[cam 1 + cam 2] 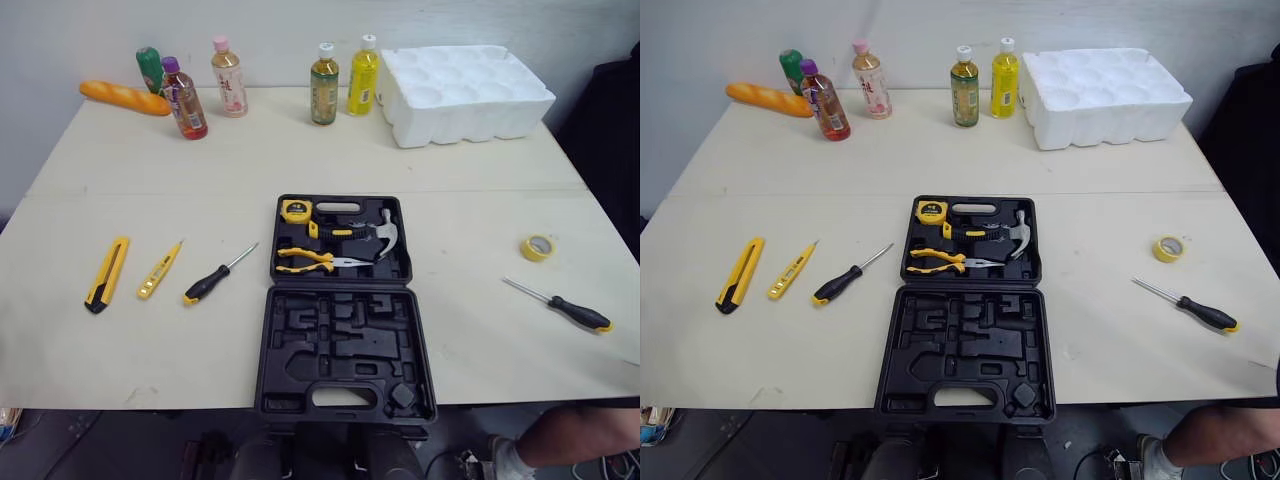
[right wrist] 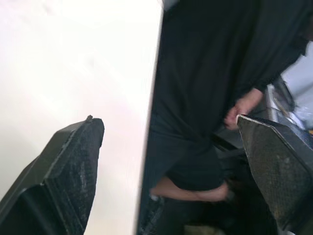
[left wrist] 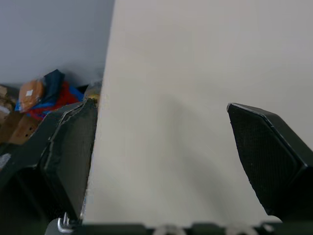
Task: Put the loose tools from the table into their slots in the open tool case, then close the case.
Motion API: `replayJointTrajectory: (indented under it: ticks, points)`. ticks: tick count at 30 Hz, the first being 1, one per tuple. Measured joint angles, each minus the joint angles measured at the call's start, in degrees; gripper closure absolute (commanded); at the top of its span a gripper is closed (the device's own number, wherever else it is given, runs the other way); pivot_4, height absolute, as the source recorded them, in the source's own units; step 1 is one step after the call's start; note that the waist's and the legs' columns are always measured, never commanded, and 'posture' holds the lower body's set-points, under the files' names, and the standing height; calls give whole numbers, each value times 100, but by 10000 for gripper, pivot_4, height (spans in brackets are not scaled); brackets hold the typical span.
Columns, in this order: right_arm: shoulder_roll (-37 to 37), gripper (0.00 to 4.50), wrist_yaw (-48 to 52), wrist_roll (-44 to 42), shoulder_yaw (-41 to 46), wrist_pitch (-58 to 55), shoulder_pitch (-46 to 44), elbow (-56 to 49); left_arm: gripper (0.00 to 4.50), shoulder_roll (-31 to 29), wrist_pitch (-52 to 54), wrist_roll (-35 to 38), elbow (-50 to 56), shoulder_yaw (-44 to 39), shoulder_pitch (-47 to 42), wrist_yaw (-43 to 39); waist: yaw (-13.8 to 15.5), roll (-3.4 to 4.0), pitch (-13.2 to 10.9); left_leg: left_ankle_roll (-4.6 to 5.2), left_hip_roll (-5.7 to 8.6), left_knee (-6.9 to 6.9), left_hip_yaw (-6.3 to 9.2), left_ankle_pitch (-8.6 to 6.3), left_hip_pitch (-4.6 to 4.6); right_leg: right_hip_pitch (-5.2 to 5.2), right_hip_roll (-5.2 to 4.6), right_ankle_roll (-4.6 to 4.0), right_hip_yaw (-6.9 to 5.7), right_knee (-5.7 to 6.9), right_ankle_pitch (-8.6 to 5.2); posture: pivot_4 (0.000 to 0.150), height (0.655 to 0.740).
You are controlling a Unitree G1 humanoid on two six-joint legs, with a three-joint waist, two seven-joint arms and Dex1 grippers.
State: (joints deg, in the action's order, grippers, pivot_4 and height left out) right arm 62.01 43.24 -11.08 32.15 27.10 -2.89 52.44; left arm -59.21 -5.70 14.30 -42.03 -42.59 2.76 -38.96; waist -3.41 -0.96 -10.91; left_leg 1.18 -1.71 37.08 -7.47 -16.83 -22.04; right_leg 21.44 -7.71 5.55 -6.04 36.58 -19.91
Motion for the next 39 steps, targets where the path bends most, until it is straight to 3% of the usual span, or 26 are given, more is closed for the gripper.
replayJointTrajectory:
  ticks: [9, 16, 23, 28, 35, 39]
  points:
    - [-375, 54, 948, -715, -333, -1370, -574, -1356, 302, 213, 559, 227, 1590, 363, 106, -446, 26, 0, 0, 2, -1, 2, 0, 0, -2, 3, -1, 0, 3, 4, 0, 1500, 7400]
    - [-932, 54, 1010, -994, -775, -2121, -694, -3178, 302, 192, 1812, 577, 3376, 759, 462, -984, 40, 1, 0, 3, 0, 2, 0, 0, -6, 7, 1, 0, 4, 29, 0, 1500, 7400]
    - [-1394, 54, 1137, -1472, -991, -2719, -737, -4271, 302, 162, 3201, 905, 4722, 972, 654, -1208, 91, -1, 1, 6, -1, 10, 4, 2, -10, 4, 2, 0, 3, 29, 0, 1500, 7400]
    - [-1850, 54, 1445, -2029, -1310, -2956, -889, -5097, 302, 80, 4295, 1324, 5922, 1443, 247, -1080, 160, 0, 1, 5, -1, 9, 7, 3, -11, 5, 7, -1, 4, 30, 0, 1500, 7400]
    - [-2160, 54, 2201, -2306, -1672, -2837, -834, -5699, 302, -91, 5125, 1440, 6167, 2235, -634, -930, 187, 0, 0, 9, 1, 14, 5, 5, -15, 4, 12, -1, 5, 28, 0, 1500, 7400]
    - [-2215, 54, 2430, -2310, -1958, -2852, -756, -5909, 302, -168, 5085, 1104, 5847, 3008, -1193, -931, 195, 0, 0, 9, 3, 14, 4, 5, -15, 6, 16, -1, 7, 29, 0, 1500, 7400]
